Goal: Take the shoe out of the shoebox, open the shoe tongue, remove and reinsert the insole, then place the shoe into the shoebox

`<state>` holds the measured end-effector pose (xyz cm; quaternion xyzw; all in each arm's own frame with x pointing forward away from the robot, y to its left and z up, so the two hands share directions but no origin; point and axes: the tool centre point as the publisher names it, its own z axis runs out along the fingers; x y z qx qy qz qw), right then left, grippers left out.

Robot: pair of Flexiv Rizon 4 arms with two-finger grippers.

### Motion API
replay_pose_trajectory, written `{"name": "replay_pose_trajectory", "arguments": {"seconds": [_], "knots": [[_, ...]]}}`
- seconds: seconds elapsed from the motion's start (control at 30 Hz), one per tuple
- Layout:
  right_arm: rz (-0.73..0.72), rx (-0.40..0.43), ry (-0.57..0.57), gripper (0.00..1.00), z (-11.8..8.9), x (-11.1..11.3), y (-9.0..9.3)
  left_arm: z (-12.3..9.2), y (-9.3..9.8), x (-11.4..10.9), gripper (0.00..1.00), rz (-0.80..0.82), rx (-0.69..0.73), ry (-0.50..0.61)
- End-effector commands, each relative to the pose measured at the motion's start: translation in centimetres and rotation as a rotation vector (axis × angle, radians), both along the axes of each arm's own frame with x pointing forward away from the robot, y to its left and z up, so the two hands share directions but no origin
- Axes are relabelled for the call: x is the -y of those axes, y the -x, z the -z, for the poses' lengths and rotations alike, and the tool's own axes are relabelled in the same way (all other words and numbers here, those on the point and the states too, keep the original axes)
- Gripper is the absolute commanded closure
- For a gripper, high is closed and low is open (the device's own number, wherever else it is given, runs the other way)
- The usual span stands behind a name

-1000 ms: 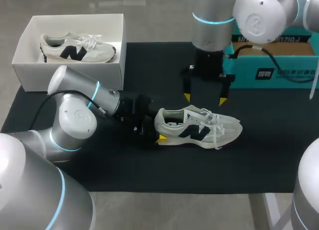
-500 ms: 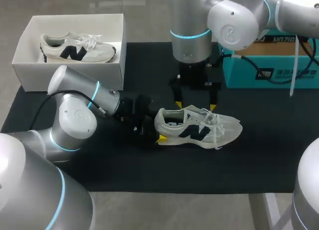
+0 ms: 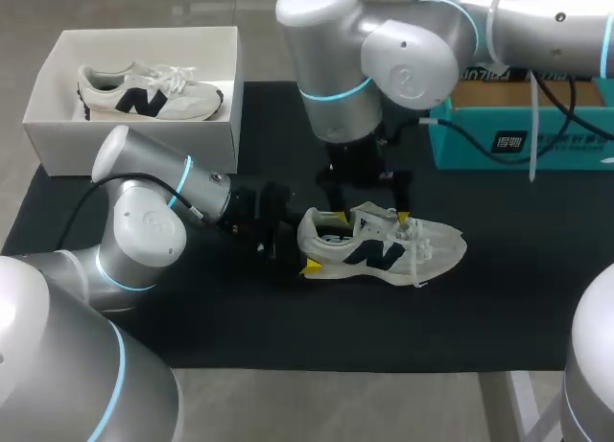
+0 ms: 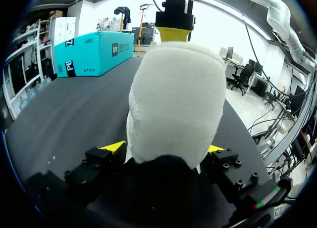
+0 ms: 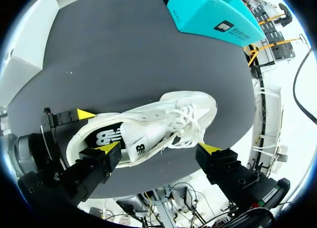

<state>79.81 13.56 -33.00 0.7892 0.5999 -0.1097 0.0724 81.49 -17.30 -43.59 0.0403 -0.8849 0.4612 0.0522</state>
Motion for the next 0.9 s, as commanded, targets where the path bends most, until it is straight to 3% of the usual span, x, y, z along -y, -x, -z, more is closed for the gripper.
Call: {"name": "replay_pose_trajectory", "arguments": {"seconds": [0.03,0.2,0.37,0.43,0.9], "knots": [[-0.001,-0.006,0.007,0.0,0.7,0.2,-0.4,0.4,-0.2,0.2,1.0,0.001,-0.001,-0.002],[0.007,-0.019,0.035,0.25,1.1,1.0,-0.6,0.4,-0.2,0.2,1.0,0.001,-0.001,-0.002],[0.016,-0.03,0.071,0.86,0.8,2.2,-0.8,0.4,-0.2,0.2,1.0,0.001,-0.001,-0.002],[0.015,-0.033,0.08,1.0,0.5,2.5,-0.8,0.4,-0.2,0.2,1.0,0.001,-0.001,-0.002],[0.037,-0.051,0.055,1.0,-0.1,4.4,-1.0,0.4,-0.2,0.2,1.0,0.001,-0.001,-0.002]]}}
